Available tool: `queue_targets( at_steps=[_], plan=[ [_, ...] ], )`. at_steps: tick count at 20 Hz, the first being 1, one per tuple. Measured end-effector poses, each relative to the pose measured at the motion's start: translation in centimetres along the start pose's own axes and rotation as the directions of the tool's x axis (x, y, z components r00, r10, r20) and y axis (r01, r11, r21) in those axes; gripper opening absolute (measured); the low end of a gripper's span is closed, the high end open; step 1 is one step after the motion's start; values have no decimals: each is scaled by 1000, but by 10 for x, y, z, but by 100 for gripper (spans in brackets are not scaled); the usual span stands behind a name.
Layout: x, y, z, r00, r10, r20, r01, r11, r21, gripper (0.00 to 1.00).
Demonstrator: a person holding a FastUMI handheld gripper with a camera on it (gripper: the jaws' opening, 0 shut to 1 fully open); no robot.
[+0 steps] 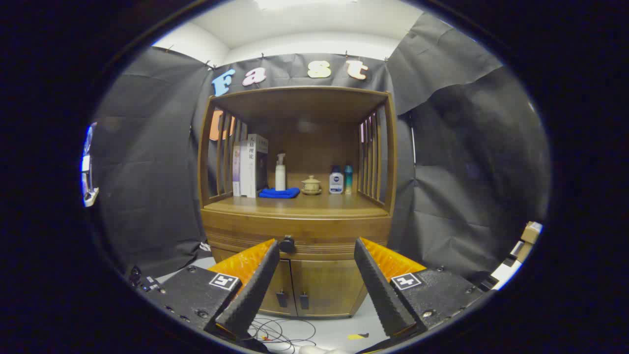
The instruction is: Pull open the drawer, take out the items inside it, and place them on the countertop above the cabinet.
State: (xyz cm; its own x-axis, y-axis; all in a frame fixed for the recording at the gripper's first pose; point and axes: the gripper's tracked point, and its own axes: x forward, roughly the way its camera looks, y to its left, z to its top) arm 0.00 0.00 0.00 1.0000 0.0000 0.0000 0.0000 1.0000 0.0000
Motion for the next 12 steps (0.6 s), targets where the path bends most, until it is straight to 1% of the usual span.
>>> queue_targets(
  at_steps=[12],
  plan=[
    [-1, -2, 5, 1000, -5, 5, 5, 1000, -6, 98]
  ],
)
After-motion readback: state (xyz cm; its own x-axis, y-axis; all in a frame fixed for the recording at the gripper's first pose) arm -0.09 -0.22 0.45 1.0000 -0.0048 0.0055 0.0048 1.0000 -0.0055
